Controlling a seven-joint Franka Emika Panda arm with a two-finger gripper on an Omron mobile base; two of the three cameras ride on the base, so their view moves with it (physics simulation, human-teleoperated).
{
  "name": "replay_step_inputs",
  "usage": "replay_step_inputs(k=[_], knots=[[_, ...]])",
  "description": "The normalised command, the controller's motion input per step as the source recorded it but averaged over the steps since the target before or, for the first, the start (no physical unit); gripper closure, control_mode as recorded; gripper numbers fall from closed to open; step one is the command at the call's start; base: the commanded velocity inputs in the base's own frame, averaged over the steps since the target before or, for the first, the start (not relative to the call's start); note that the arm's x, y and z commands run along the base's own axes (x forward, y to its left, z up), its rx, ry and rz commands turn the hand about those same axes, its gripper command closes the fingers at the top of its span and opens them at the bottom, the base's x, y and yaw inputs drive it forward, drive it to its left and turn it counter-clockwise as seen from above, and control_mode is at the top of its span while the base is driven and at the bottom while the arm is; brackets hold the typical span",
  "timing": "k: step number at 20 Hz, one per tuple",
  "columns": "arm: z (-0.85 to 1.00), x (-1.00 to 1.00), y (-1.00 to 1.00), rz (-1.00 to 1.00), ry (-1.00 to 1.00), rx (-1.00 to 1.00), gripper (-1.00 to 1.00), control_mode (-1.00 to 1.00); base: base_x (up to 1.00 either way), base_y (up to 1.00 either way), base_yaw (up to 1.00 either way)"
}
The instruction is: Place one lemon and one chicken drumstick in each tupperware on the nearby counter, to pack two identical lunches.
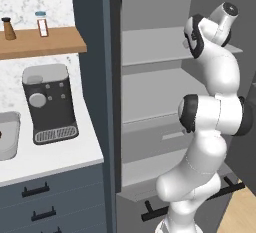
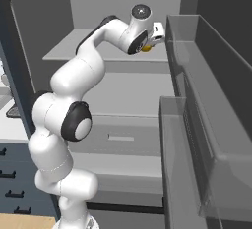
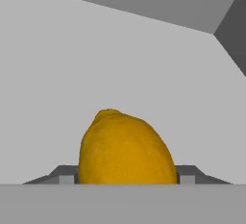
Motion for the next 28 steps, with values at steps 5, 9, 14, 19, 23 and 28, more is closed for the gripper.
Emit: replay_step_inputs(k=[5,9,14,19,23,28], knots=[[-0.03,-0.64,0.46,-0.05,-0.04,0.0,1.0,-1.0,0.0,0.0,0.0],[0.0,-1.0,0.64,-0.09,-0.06,0.0,1.0,-1.0,0.0,0.0,0.0],[-0.06,-1.0,0.53,-0.16,-0.02,0.0,1.0,-1.0,0.0,0.0,0.0],[0.16,-1.0,0.19,-0.24,0.09,0.0,1.0,-1.0,0.0,0.0,0.0],[0.16,-1.0,0.0,-0.15,0.37,0.0,1.0,-1.0,0.0,0.0,0.0],[-0.49,-0.92,0.06,-0.04,0.5,0.02,1.0,-1.0,0.0,0.0,0.0]])
